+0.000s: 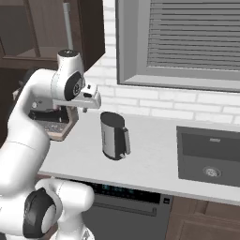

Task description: Navigate to the range hood.

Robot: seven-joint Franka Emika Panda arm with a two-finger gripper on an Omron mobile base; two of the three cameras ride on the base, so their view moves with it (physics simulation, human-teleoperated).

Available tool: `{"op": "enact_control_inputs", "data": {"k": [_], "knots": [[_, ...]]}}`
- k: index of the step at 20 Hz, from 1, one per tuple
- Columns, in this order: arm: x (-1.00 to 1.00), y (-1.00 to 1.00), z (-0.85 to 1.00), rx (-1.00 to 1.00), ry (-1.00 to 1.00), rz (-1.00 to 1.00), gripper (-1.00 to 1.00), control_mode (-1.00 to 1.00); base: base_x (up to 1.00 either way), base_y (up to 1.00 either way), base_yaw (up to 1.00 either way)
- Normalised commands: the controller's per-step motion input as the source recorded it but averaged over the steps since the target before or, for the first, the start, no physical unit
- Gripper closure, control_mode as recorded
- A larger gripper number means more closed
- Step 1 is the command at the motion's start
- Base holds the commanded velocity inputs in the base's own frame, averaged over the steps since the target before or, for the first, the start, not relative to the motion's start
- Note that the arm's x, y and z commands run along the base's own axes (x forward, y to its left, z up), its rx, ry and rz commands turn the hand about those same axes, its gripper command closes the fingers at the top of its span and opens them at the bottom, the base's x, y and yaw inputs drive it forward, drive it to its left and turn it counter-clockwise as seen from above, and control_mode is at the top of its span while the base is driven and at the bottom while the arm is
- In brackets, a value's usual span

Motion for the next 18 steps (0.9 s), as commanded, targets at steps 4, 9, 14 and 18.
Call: {"op": "enact_control_inputs", "data": {"k": [4, 9, 14, 18], "knots": [[-0.44, 0.00, 0.00, 0.00, 0.01, 0.00, -1.00, -1.00, 0.00, 0.00, 0.00], [-1.00, 0.00, -0.15, 0.00, 0.02, -0.03, -1.00, -1.00, 0.00, 0.00, 0.00], [-0.90, 0.00, 0.00, 0.00, 0.00, -0.02, -1.00, -1.00, 0.00, 0.00, 0.00], [-0.33, 0.00, 0.00, 0.00, 0.00, 0.00, -1.00, -1.00, 0.00, 0.00, 0.00]]}}
